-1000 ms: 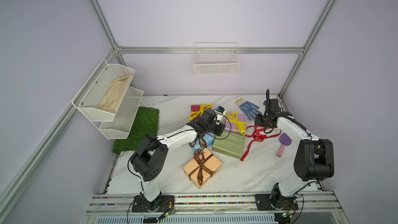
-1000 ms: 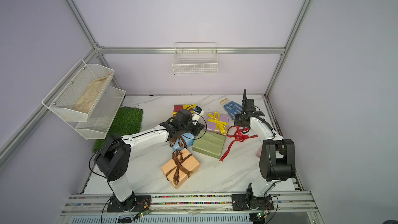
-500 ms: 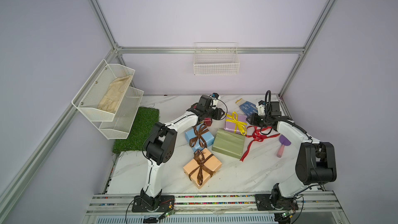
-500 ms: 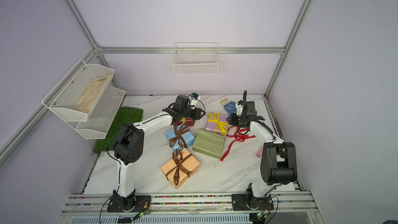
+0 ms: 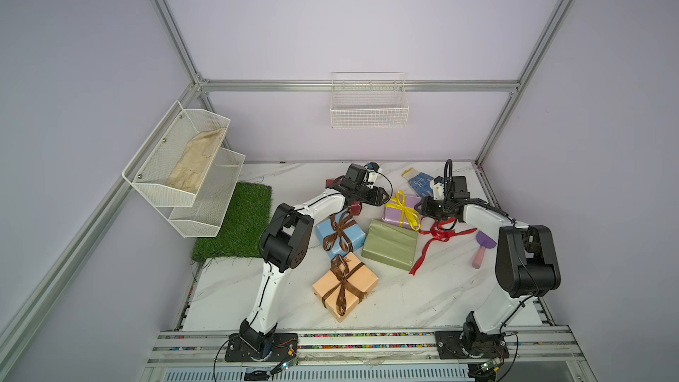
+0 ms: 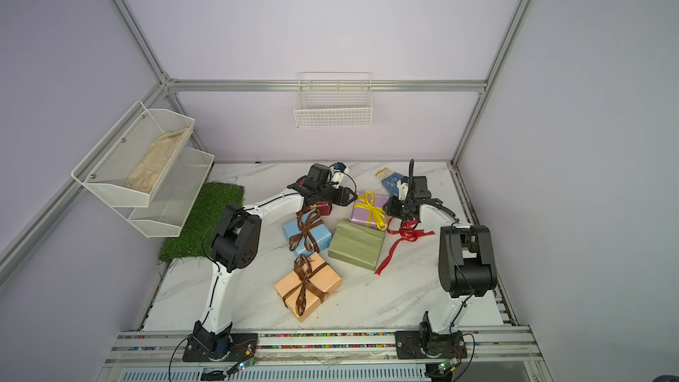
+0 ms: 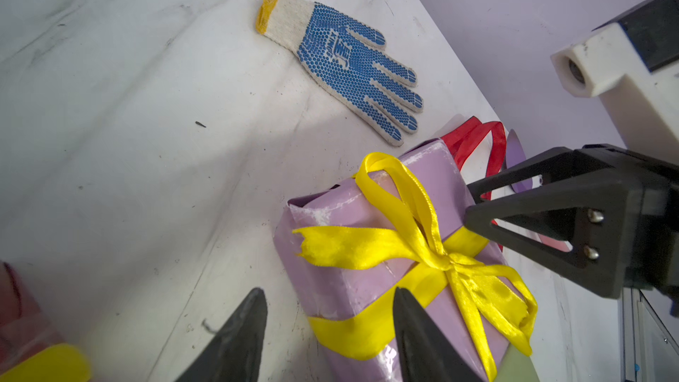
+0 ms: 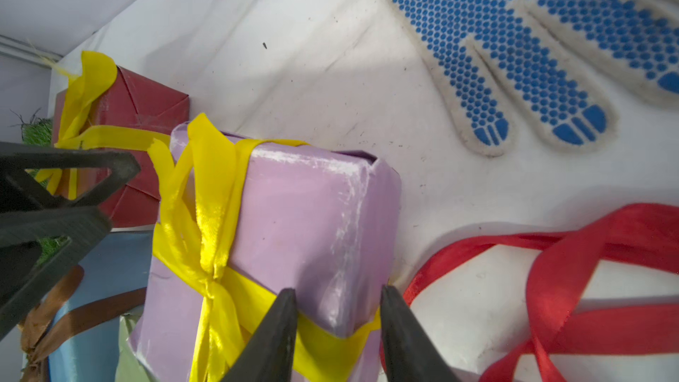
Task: Untie the ribbon bows on the gift boxes
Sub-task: Untie the ribbon from the gift box.
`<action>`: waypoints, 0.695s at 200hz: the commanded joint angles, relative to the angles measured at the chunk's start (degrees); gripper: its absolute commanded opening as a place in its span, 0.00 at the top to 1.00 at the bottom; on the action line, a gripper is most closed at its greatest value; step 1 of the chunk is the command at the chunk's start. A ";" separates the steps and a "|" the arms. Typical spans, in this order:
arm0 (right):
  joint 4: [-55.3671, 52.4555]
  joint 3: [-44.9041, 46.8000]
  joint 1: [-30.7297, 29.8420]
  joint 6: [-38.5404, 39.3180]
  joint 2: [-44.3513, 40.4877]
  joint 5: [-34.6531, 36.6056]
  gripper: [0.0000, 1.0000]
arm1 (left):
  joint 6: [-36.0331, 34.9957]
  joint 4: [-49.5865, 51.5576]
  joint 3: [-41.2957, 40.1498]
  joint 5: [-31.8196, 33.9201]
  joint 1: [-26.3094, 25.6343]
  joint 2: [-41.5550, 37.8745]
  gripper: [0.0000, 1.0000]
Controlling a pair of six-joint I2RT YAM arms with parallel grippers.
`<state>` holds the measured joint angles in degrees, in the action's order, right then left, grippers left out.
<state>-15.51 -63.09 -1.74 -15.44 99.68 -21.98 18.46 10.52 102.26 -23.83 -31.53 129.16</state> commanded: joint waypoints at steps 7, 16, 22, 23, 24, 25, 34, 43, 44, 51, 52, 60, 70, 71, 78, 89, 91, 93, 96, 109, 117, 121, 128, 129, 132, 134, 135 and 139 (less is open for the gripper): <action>2.44 -0.96 -1.37 -0.47 0.89 0.09 0.63 | 1.41 -1.47 4.70 -1.31 -0.03 1.59 0.44; 2.51 -0.92 -1.59 -0.41 1.11 0.18 0.63 | 1.54 -1.55 5.02 -1.01 -0.07 1.96 0.44; 2.57 -0.89 -1.72 -0.30 1.25 0.18 0.63 | 1.62 -1.78 5.13 -0.79 -0.02 2.24 0.44; 2.58 -0.89 -1.71 -0.30 1.23 0.18 0.63 | 1.65 -1.76 5.14 -0.74 -0.02 2.28 0.44; 2.63 -0.89 -1.74 -0.29 1.27 0.18 0.63 | 1.66 -1.75 5.19 -0.67 -0.02 2.34 0.44; 2.65 -0.89 -1.76 -0.25 1.29 0.18 0.63 | 1.62 -1.78 5.25 -0.63 -0.02 2.38 0.44; 2.61 -0.89 -1.94 -0.14 1.47 0.18 0.64 | 1.73 -1.74 5.65 -0.42 -0.05 2.79 0.44; 2.71 -0.89 -2.08 -0.05 1.64 0.10 0.64 | 1.99 -1.76 5.99 -0.38 -0.02 3.17 0.44; 2.69 -0.85 -2.06 -0.04 1.65 0.05 0.64 | 2.01 -1.75 6.05 -0.40 -0.02 3.23 0.44; 2.74 -0.89 -2.16 0.10 1.82 -0.16 0.65 | 2.17 -1.80 6.32 -0.28 -0.07 3.57 0.44; 2.71 -0.85 -2.19 0.17 1.87 -0.16 0.65 | 2.18 -1.77 6.35 -0.26 -0.05 3.56 0.44; 2.68 -0.97 -2.34 0.39 2.08 -0.26 0.65 | 2.44 -1.74 6.62 -0.16 -0.03 3.89 0.44; 2.48 -1.07 -2.49 0.58 2.39 -0.26 0.65 | 2.72 -1.76 6.90 -0.29 -0.02 4.23 0.46; 2.49 -1.07 -2.49 0.58 2.38 -0.26 0.65 | 2.72 -1.79 6.90 -0.31 -0.07 4.20 0.46; 2.50 -1.06 -2.57 0.52 2.50 -0.26 0.65 | 2.88 -1.74 6.99 -0.63 -0.05 4.32 0.47; 2.55 -0.99 -2.66 0.35 2.51 -0.26 0.65 | 3.02 -1.74 6.91 -1.15 -0.03 4.34 0.50; 2.58 -0.98 -2.70 0.33 2.53 -0.26 0.65 | 3.00 -1.74 6.90 -1.20 -0.03 4.39 0.50; 2.58 -0.90 -2.76 0.26 2.54 -0.26 0.65 | 2.99 -1.78 6.86 -1.21 -0.05 4.29 0.50; 2.60 -0.86 -2.82 0.20 2.54 -0.25 0.65 | 3.06 -1.80 6.78 -1.21 -0.05 4.29 0.50; 2.76 -0.85 -2.98 0.04 2.42 -0.39 0.65 | 2.92 -1.75 6.32 -1.06 -0.09 4.01 0.51; 2.95 -0.72 -3.05 -0.01 2.45 -0.51 0.65 | 2.70 -1.77 6.14 -0.72 -0.03 3.99 0.51; 3.01 -0.70 -3.12 -0.07 2.42 -0.52 0.65 | 2.58 -1.69 6.07 -0.49 -0.09 3.94 0.52; 3.10 -0.57 -3.21 -0.11 2.43 -0.52 0.65 | 2.33 -1.56 6.02 -0.20 -0.08 3.91 0.53; 3.11 -0.60 -3.24 -0.11 2.44 -0.52 0.65 | 2.31 -1.52 6.02 -0.18 -0.09 3.90 0.54; 3.16 -0.56 -3.25 -0.11 2.47 -0.52 0.65 | 2.24 -1.41 6.02 -0.16 -0.04 3.90 0.55; 3.13 -0.61 -3.33 -0.11 2.50 -0.52 0.65 | 2.25 -1.35 6.05 -0.09 -0.03 3.90 0.55; 3.12 -0.62 -3.30 -0.16 2.52 -0.52 0.65 | 2.22 -1.32 6.03 -0.08 -0.03 3.90 0.56; 3.18 -0.54 -3.43 -0.20 2.48 -0.50 0.65 | 2.20 -1.25 6.04 -0.07 -0.06 3.89 0.57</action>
<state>-12.69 -63.46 -4.27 -15.40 100.84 -22.04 20.62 10.39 106.26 -23.81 -31.53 133.19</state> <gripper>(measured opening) 0.350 0.459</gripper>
